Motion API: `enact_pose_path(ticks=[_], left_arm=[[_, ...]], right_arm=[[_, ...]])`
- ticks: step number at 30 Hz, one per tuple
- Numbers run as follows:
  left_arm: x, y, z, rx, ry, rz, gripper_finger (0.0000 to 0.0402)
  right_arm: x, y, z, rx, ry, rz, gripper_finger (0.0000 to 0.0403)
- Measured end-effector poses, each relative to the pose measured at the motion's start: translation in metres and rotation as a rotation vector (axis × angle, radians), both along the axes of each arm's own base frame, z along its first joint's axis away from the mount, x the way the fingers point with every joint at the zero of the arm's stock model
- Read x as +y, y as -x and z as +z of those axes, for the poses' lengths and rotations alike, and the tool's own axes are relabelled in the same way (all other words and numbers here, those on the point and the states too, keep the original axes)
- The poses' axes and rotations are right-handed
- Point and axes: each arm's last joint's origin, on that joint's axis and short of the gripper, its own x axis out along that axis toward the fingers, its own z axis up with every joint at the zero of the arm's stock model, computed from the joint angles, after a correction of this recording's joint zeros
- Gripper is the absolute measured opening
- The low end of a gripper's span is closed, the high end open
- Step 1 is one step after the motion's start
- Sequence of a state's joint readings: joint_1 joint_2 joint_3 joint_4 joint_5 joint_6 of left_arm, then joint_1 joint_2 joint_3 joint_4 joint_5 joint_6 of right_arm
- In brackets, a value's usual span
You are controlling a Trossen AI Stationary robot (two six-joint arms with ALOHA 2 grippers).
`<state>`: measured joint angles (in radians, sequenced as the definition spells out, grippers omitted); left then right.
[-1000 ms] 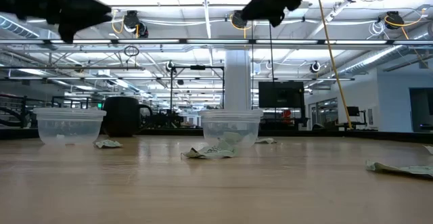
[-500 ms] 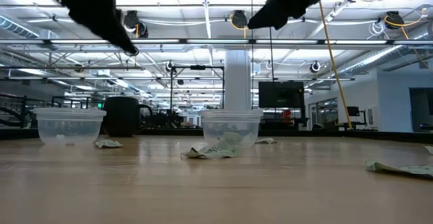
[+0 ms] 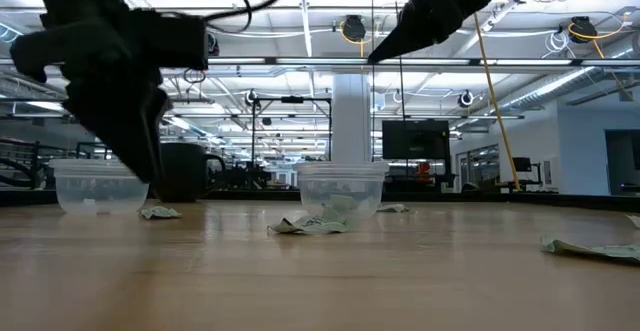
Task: Pick and place Stevia / Truvia into bins
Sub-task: Put the white stevia packet into the left transparent container
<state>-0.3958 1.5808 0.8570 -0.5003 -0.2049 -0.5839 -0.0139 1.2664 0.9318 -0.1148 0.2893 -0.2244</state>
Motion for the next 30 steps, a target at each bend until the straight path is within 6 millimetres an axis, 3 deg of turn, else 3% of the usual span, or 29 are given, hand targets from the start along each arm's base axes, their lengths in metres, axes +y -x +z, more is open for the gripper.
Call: enact_pose_path(ticks=[9, 30], left_arm=[[0.002, -0.001, -0.024, 0.095, -0.112, 0.020, 0.0117], [0.024, 0.001, -0.035, 0.148, -0.101, 0.067, 0.0106]], right_arm=[[0.000, 0.000, 0.000, 0.002, -0.003, 0.001, 0.0075], [0.000, 0.000, 0.000, 0.002, -0.004, 0.001, 0.0075]])
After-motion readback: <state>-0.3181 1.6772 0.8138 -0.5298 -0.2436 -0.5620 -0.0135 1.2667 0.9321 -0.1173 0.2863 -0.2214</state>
